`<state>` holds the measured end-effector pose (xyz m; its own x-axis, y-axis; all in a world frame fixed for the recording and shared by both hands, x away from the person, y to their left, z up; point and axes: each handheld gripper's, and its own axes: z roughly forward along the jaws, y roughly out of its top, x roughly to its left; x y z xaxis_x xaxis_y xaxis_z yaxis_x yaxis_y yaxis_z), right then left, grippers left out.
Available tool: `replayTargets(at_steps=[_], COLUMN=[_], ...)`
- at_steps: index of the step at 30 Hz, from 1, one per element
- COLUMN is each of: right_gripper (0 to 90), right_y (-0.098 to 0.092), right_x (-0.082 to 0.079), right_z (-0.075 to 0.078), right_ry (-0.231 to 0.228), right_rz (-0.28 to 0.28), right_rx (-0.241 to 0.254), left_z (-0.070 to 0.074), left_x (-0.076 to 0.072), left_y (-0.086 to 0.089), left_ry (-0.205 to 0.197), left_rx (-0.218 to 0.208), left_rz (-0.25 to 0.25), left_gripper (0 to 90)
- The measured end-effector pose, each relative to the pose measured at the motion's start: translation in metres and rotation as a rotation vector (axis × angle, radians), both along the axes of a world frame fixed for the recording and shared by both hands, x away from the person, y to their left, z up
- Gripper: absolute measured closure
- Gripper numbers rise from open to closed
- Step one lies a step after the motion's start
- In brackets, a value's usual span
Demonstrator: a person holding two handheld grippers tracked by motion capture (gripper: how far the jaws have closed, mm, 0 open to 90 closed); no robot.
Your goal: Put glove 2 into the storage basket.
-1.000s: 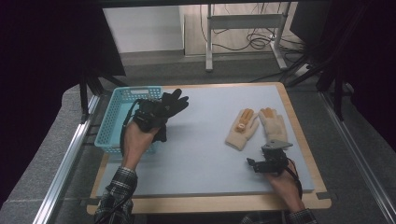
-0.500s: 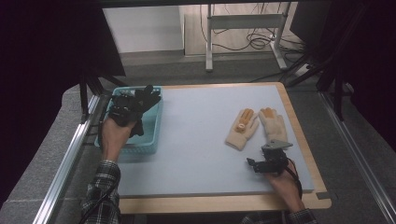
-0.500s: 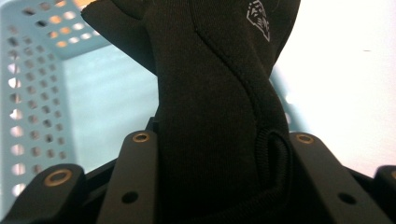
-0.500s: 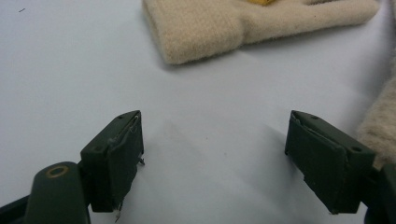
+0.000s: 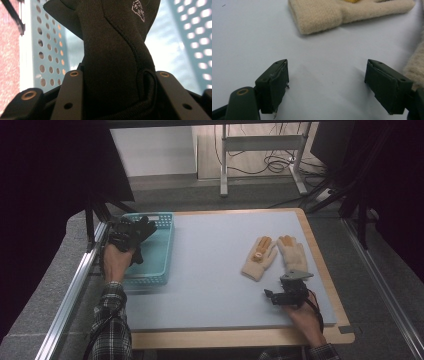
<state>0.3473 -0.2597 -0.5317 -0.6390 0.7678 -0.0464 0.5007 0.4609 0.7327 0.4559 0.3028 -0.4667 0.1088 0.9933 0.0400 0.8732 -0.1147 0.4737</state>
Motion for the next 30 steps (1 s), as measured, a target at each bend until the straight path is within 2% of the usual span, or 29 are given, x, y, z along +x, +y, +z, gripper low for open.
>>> replayTargets(at_steps=[7, 11, 13, 15, 17, 19, 23, 26, 30], right_gripper=[19.1, 19.1, 19.0, 19.0, 19.0, 19.0, 19.0, 19.0, 19.0], right_y=[0.0, 0.0, 0.0, 0.0, 0.0, 0.0, 0.0, 0.0, 0.0], right_x=[0.0, 0.0, 0.0, 0.0, 0.0, 0.0, 0.0, 0.0, 0.0], right_z=[0.0, 0.0, 0.0, 0.0, 0.0, 0.0, 0.0, 0.0, 0.0], right_ry=[0.001, 0.001, 0.001, 0.001, 0.001, 0.001, 0.001, 0.001, 0.0], right_rz=[0.0, 0.0, 0.0, 0.0, 0.0, 0.0, 0.0, 0.0, 0.0], right_rx=[0.001, 0.001, 0.001, 0.002, 0.001, 0.001, 0.001, 0.0, 0.0], left_z=[-0.021, -0.029, -0.031, -0.032, -0.032, -0.028, -0.019, -0.009, 0.002], left_x=[0.018, 0.024, 0.025, 0.026, 0.025, 0.023, 0.017, 0.012, 0.005], left_y=[0.001, -0.001, -0.002, -0.003, -0.002, -0.001, -0.001, 0.0, 0.001], left_ry=[0.088, 0.115, 0.126, 0.143, 0.146, 0.138, 0.11, 0.064, 0.016], left_rx=[0.075, 0.118, 0.136, 0.149, 0.131, 0.107, 0.102, 0.033, -0.029], left_rz=[0.02, 0.026, 0.021, 0.011, 0.0, -0.003, -0.022, -0.032, -0.048], left_gripper=[58.1, 55.9, 51.0, 40.4, 30.9, 25.1, 17.3, 13.0, 8.2])
